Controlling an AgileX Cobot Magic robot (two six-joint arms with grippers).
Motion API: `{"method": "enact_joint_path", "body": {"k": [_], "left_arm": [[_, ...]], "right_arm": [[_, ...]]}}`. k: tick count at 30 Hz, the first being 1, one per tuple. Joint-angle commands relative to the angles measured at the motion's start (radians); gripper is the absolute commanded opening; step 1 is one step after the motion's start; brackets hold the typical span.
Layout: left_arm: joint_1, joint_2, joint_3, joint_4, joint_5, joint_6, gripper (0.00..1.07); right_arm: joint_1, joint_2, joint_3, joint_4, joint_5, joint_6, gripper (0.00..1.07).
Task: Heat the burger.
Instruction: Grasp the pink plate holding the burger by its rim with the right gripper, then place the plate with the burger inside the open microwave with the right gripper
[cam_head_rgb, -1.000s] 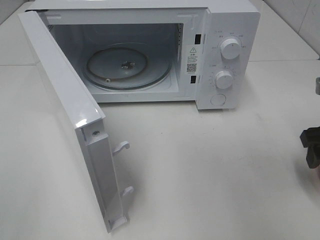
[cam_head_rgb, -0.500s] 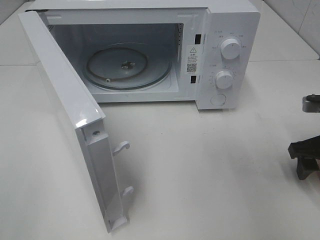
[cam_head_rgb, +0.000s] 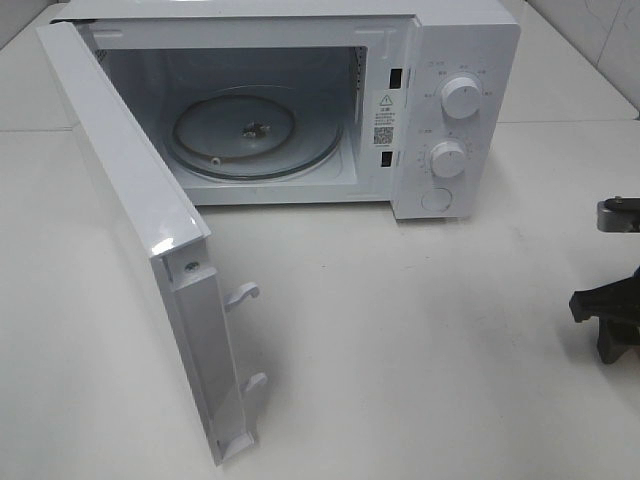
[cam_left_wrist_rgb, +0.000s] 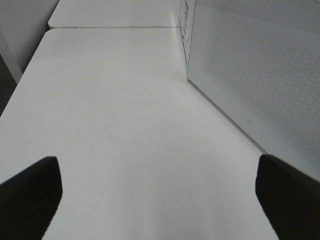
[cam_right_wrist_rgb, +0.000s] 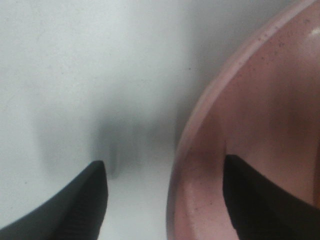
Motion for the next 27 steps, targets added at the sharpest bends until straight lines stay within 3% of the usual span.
{"method": "enact_joint_path", "body": {"k": [1, 13, 20, 21, 27], "left_arm": [[0.003, -0.022, 0.004, -0.004, -0.009, 0.002, 0.98], [0.003, -0.022, 0.004, -0.004, -0.009, 0.002, 0.98], [0.003, -0.022, 0.004, -0.004, -0.009, 0.002, 0.98], [0.003, -0.022, 0.004, -0.004, -0.009, 0.002, 0.98], [0.003, -0.022, 0.004, -0.004, -0.009, 0.002, 0.98]], "right_arm": [[-0.007, 0.004, -0.004, 0.003, 0.0, -0.002, 0.54], [-0.007, 0.004, -0.003, -0.016, -0.011, -0.001, 0.14], [-0.007, 0.004, -0.003, -0.023, -0.012, -0.001, 0.06], [-0.007, 0.004, -0.003, -0.028, -0.014, -0.001, 0.0], [-0.007, 0.004, -0.003, -0.038, -0.012, 0.002, 0.0]]}}
